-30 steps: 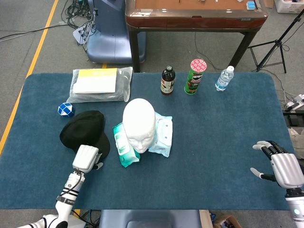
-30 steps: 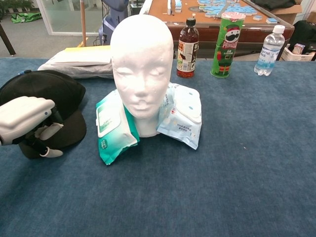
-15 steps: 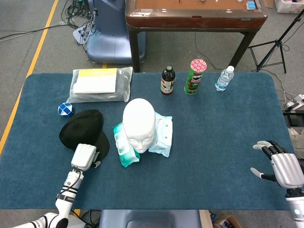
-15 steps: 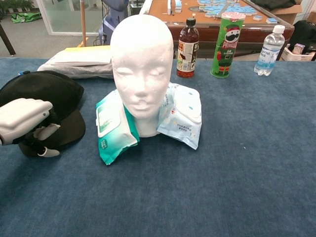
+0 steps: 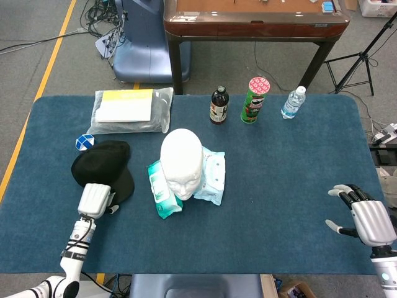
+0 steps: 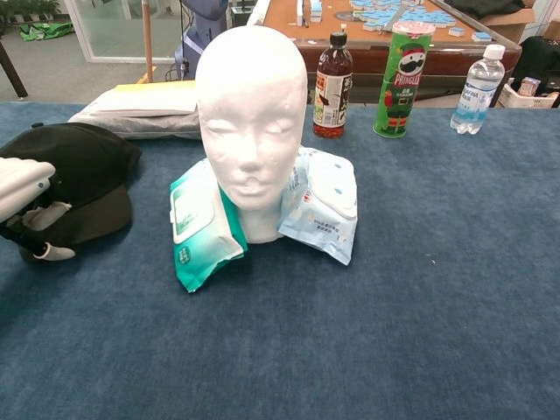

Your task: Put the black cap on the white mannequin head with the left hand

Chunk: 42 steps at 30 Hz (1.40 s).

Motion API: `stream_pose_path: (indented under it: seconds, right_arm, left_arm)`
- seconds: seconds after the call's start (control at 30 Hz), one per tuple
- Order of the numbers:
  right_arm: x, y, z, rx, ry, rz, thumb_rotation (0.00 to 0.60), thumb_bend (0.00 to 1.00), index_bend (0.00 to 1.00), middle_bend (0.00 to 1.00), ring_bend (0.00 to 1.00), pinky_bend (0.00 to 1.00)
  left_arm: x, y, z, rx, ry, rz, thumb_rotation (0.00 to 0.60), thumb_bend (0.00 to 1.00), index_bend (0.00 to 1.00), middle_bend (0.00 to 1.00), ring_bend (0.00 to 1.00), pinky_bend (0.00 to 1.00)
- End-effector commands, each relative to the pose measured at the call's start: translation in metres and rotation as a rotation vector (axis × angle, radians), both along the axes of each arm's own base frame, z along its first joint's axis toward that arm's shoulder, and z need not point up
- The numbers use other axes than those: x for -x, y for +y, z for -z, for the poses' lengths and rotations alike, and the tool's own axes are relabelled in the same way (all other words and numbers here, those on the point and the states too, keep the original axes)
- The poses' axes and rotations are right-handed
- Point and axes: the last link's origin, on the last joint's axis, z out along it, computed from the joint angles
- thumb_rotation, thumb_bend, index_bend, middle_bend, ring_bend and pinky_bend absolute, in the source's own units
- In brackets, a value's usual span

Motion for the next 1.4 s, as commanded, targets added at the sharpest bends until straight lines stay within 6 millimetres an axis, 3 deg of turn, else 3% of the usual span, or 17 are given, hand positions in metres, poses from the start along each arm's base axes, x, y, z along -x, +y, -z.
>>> stream_pose_path:
  seconds: [0.03, 0.53, 0.83, 1.4]
  right_arm:
    - [0.000, 0.000, 0.000, 0.001, 0.000, 0.001, 0.600, 0.12, 0.32, 0.28, 0.20, 0.38]
    - [0.000, 0.000, 0.000, 0.001, -0.002, 0.000, 0.600, 0.12, 0.32, 0.28, 0.20, 0.38]
    - [0.000, 0.001, -0.001, 0.002, -0.003, -0.001, 0.600, 0.12, 0.32, 0.28, 0.20, 0.38]
    - [0.001, 0.002, -0.004, 0.009, -0.013, -0.003, 0.600, 0.12, 0.32, 0.28, 0.20, 0.38]
  left_arm:
    - [0.007, 0.001, -0.003, -0.004, 0.010, -0.012, 0.600, 0.04, 0.92, 1.00, 0.61, 0.53]
    - [0.033, 0.002, -0.019, -0.037, 0.051, -0.068, 0.600, 0.04, 0.91, 1.00, 0.61, 0.53]
    - [0.017, -0.014, -0.018, -0.022, 0.035, -0.016, 0.600, 0.04, 0.88, 0.98, 0.59, 0.53]
    - [0.008, -0.006, 0.001, 0.001, 0.042, -0.037, 0.600, 0.04, 0.88, 0.98, 0.59, 0.53]
